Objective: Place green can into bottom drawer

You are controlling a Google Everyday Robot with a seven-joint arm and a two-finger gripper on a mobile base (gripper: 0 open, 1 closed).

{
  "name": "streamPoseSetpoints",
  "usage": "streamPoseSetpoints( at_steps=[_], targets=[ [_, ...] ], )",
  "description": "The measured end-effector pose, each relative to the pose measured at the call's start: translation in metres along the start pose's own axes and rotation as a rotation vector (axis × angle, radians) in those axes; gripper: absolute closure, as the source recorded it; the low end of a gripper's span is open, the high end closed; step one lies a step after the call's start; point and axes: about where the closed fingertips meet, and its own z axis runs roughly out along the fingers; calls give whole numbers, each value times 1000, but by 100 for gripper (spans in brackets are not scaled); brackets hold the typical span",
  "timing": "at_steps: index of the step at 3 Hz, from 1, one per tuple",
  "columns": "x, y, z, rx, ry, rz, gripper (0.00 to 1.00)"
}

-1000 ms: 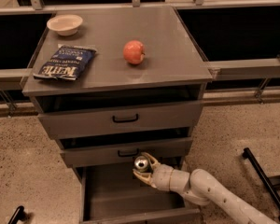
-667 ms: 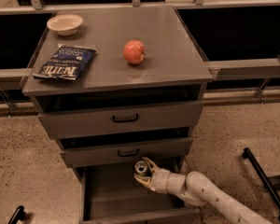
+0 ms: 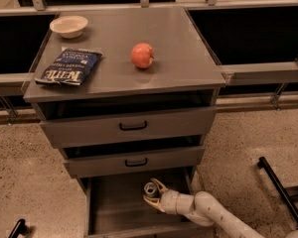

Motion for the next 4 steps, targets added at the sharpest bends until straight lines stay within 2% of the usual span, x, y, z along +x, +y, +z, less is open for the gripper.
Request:
streamPoseSetpoints(
  at_steps=[1,2,4],
  targets=[
    [31,7,14,-21,-29,11,73],
    [50,15,22,-29,-53,47,50],
    [51,15,22,-28,-53,49,4]
  ],
)
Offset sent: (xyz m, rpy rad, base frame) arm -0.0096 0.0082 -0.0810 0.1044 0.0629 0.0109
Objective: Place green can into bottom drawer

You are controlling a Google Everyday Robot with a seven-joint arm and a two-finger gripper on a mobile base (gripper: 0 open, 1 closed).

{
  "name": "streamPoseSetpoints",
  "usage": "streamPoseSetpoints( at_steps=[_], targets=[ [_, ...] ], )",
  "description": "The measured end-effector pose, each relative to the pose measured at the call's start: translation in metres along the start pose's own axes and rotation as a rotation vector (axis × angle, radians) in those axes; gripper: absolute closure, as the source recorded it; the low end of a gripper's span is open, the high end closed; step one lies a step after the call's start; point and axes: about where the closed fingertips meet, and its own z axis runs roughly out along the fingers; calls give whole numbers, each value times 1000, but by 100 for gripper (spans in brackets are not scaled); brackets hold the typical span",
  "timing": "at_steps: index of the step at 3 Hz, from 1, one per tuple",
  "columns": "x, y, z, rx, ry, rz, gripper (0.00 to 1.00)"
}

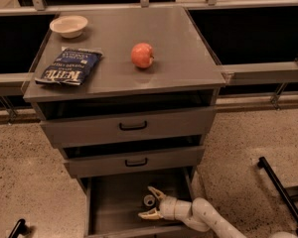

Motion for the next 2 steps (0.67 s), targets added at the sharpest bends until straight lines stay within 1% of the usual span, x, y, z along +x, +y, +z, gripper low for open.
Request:
streamPoseSetpoints(
  at_steps=[1,2],
  targets=[
    [0,0,0,0,0,0,0],
    [0,0,0,0,0,0,0]
  ],
)
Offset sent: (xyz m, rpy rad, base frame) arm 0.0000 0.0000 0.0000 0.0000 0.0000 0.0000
